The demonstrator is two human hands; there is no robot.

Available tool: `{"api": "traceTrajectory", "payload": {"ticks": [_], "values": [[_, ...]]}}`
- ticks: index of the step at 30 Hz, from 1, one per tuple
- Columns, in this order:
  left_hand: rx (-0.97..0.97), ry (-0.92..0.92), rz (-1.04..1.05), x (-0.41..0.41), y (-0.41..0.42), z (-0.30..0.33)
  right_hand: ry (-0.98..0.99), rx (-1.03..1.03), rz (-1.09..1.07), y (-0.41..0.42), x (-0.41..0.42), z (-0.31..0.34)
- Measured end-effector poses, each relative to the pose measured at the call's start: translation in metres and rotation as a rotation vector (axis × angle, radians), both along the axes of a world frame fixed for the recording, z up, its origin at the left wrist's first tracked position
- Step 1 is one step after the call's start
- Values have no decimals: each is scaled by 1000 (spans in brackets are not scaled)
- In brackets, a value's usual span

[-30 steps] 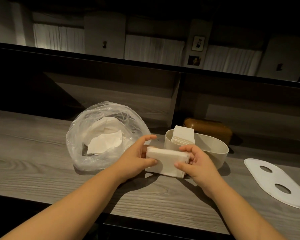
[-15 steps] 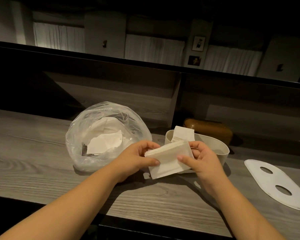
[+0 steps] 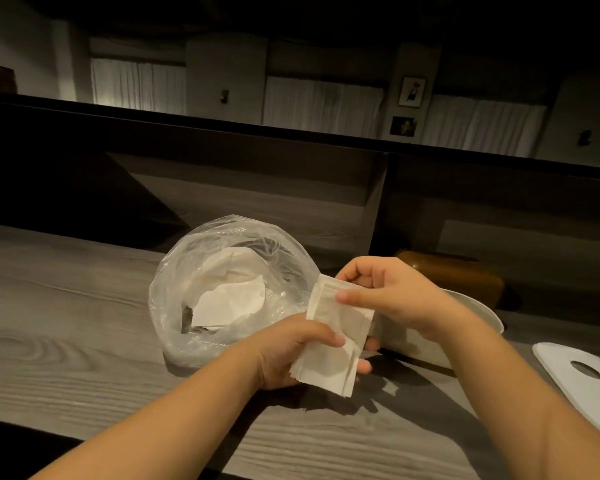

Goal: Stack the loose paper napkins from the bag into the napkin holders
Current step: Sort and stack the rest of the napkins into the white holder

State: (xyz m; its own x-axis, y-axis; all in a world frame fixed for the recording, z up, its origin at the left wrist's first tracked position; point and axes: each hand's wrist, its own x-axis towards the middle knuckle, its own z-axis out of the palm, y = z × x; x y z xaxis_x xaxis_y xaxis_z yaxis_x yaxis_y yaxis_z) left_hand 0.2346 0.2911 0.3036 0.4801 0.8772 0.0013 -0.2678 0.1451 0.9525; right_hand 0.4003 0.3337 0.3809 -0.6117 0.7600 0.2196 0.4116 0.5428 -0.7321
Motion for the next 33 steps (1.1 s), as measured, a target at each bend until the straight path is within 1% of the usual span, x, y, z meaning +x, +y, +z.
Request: {"api": "traceTrajectory", "payload": {"ticks": [3,7,9,10,12,13,14,15,16,17,18,19,20,21,23,24,25,27,33], "values": [[-18,-85,-30,-5,2,0,111,12,-83,8,-5,-6],[-18,-40,-78,-6,3,-2,144,35,-163,7,-7,-21],[-22,-46,-113,-5,3,-4,177,139,-248,6,-6,-23],[-28,-58,-120,-5,3,-4,222,226,-302,6,-3,-21],[-46,-70,-113,-5,5,-6,392,403,-409,6,6,-15],[-63,-77,-104,-5,7,-8,506,437,-453,6,13,-10],[-88,-87,-83,-5,8,-8,617,407,-479,4,20,-5],[-115,-98,-54,-6,9,-7,712,322,-474,1,26,0],[-135,-112,-16,-6,9,-6,780,204,-425,-3,31,4],[-149,-125,27,-5,10,-5,805,79,-344,-8,34,6],[-165,-140,72,-4,10,-6,789,-32,-254,-12,33,8],[-181,-144,121,-4,11,-6,730,-108,-183,-16,29,6],[-190,-143,157,-3,12,-6,631,-132,-147,-20,22,2],[-199,-146,174,-4,13,-5,503,-96,-146,-20,12,-5],[-243,-193,158,-6,15,-4,230,92,-222,-18,-6,-20],[-274,-216,153,-8,16,-4,115,198,-276,-15,-14,-27],[-288,-222,155,-9,16,-2,51,278,-312,-13,-19,-32],[-262,-197,119,-8,12,0,51,336,-349,-11,-22,-37],[-181,-107,103,-7,6,0,128,370,-334,-4,-25,-46]]}}
